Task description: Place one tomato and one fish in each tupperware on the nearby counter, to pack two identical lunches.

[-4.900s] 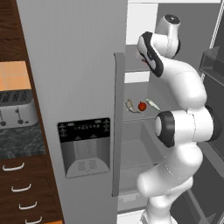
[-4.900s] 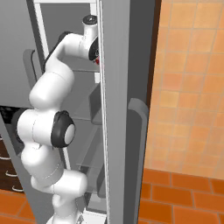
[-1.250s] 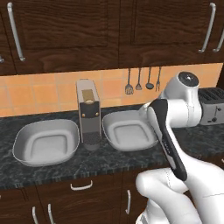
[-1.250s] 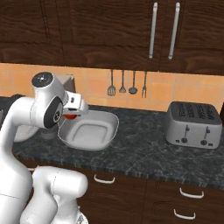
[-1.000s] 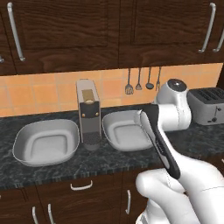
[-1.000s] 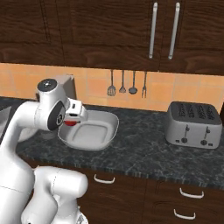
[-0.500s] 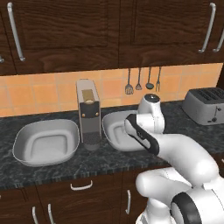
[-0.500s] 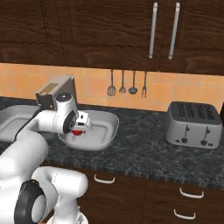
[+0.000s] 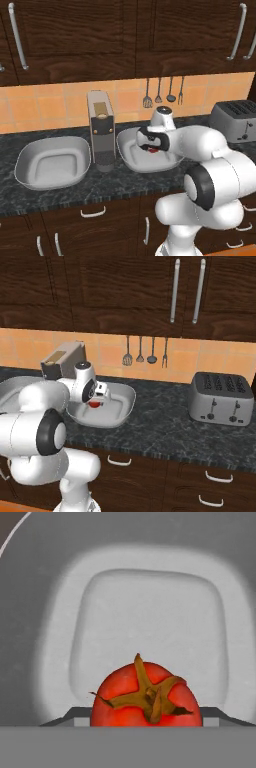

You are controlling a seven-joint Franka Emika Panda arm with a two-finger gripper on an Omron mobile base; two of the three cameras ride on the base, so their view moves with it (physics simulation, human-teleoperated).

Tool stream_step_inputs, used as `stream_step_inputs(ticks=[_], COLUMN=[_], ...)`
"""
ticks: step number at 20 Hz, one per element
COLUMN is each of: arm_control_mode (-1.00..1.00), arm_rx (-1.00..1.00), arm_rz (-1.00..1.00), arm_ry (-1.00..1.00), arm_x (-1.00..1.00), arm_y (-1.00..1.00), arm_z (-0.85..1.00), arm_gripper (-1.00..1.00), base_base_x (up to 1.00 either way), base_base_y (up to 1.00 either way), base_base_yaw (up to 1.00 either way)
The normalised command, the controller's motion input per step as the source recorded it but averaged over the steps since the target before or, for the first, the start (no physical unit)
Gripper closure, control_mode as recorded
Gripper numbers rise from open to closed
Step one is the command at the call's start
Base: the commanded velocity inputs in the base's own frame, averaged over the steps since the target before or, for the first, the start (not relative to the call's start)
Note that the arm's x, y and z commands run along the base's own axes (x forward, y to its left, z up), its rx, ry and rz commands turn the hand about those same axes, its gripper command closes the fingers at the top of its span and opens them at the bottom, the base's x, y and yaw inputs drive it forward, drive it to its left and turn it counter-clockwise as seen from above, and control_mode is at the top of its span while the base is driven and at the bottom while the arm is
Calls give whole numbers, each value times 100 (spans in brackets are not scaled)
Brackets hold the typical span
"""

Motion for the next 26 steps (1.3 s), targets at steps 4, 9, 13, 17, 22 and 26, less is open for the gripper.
stream_step_inputs(ticks=[4,9,13,17,22,26], arm_control_mode=[-100,-100,-100,-100,-100,-100], arm_rx=[0,0,0,0,0,0], arm_rz=[0,0,0,0,-1,-2], arm_ry=[14,13,8,1,0,-4], arm_x=[41,32,18,3,0,-36], arm_y=[-6,-4,0,1,9,4], arm_z=[-31,-35,-38,-32,-1,53], arm_gripper=[100,100,100,-100,-100,-100], base_base_x=[0,0,0,0,0,0], base_base_y=[0,0,0,0,0,0], base_base_yaw=[0,0,0,0,0,0])
